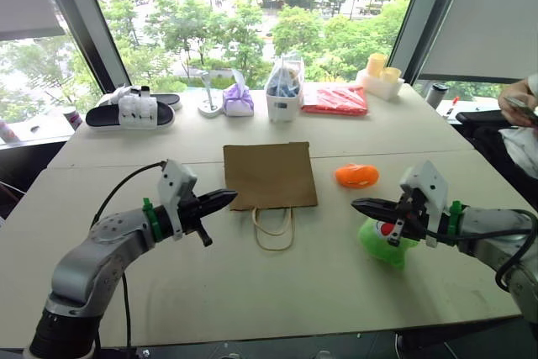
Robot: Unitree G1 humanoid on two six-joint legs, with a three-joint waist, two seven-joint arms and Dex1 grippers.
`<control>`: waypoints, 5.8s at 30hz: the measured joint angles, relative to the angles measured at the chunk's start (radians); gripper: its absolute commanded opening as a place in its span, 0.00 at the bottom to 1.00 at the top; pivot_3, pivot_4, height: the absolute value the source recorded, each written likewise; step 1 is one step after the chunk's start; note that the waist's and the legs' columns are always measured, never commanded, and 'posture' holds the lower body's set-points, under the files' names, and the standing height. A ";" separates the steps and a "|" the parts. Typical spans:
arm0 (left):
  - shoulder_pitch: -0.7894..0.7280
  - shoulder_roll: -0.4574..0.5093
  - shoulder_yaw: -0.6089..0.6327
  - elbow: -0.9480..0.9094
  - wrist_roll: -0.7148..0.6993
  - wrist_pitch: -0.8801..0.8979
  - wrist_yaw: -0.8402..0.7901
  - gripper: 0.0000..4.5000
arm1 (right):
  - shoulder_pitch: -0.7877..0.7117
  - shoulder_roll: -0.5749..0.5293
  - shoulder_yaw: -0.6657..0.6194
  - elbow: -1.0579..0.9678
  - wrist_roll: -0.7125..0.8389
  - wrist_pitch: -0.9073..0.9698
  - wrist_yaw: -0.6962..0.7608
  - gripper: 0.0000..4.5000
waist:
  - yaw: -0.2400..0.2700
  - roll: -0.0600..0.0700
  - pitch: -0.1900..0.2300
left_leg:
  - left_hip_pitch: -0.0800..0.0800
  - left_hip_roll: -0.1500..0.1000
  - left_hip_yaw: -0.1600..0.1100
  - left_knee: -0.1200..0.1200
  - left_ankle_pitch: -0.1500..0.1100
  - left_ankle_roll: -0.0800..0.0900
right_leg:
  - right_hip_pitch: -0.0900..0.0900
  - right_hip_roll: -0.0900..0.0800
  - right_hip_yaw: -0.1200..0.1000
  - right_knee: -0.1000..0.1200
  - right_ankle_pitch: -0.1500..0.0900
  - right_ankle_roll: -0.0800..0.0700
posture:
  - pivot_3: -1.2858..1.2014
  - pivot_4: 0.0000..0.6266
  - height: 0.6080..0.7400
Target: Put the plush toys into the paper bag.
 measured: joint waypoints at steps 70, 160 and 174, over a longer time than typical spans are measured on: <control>-0.686 -0.225 0.088 0.453 -0.104 0.049 -0.072 0.01 | -0.355 0.842 0.426 0.776 -0.542 -0.352 -0.695 0.00 | -0.032 0.000 -0.001 | 0.001 -0.002 -0.006 0.001 0.004 -0.007 | -0.002 0.002 0.000 0.007 0.000 0.000 | 0.52 0.24 1.00; -0.343 -0.368 -0.022 0.160 -0.142 0.027 0.167 0.00 | -0.312 0.636 0.494 0.421 -0.502 -0.399 -0.296 0.99 | -0.026 0.002 -0.003 | 0.001 -0.002 -0.003 -0.005 0.007 -0.012 | -0.003 0.003 0.000 0.003 0.001 -0.001 | 0.52 0.24 1.00; -0.312 -0.326 0.008 0.177 -0.134 0.005 0.138 0.00 | -0.238 0.398 0.079 0.389 -0.355 -0.212 -0.305 0.99 | -0.031 0.002 -0.003 | 0.004 -0.001 0.001 -0.006 0.003 -0.005 | -0.001 0.003 0.001 0.003 0.001 -0.001 | 0.52 0.24 1.00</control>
